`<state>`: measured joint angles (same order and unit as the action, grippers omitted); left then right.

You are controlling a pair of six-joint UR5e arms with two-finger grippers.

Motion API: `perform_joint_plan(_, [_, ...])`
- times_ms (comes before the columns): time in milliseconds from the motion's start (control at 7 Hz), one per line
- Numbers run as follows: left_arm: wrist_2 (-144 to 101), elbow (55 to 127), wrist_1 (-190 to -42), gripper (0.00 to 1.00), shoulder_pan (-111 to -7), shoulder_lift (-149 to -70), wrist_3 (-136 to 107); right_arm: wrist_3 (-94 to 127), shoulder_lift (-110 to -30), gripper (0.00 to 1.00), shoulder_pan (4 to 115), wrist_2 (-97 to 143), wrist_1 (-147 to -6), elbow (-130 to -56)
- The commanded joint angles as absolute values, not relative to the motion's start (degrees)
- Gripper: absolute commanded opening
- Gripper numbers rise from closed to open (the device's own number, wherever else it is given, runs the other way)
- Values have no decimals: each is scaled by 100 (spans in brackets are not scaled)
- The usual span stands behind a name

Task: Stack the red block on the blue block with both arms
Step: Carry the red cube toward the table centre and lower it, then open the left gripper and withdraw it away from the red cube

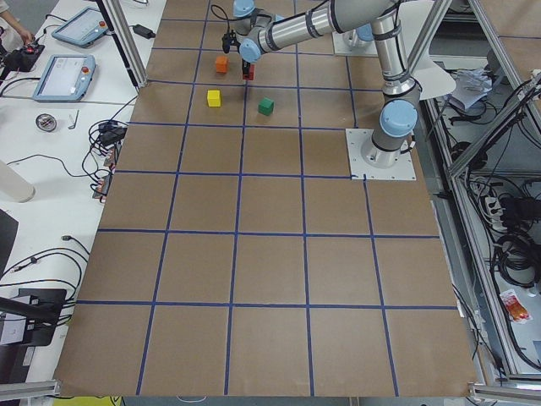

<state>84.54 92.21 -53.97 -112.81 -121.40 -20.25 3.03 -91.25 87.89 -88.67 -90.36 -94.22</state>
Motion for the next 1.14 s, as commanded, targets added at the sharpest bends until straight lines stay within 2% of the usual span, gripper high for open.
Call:
perform_joint_plan(0, [8699,9193,-5379,51,-11285,-12252,-2004,316,-9123,100,8789,-8877,-9026,-9422])
perform_joint_plan(143, [8771,9219,-5362,87,-11285,-12313,-2091,325,-9123,100,8789,-8886,-8965,-9422])
perform_joint_plan(286, [8754,9176,-5361,100,-11268,-12226,-2031,325,-9132,100,8789,-8903,-8860,-9413])
perform_joint_plan(714, [8588,8895,-5850,100,-10838,-11578,-1908,325,-9132,100,8719,-8895,-8754,-9413])
perform_joint_plan(1000, [8648,8929,-6753,100,-10043,-10631,-258,343,-9088,100,8745,-8842,-8920,-9343])
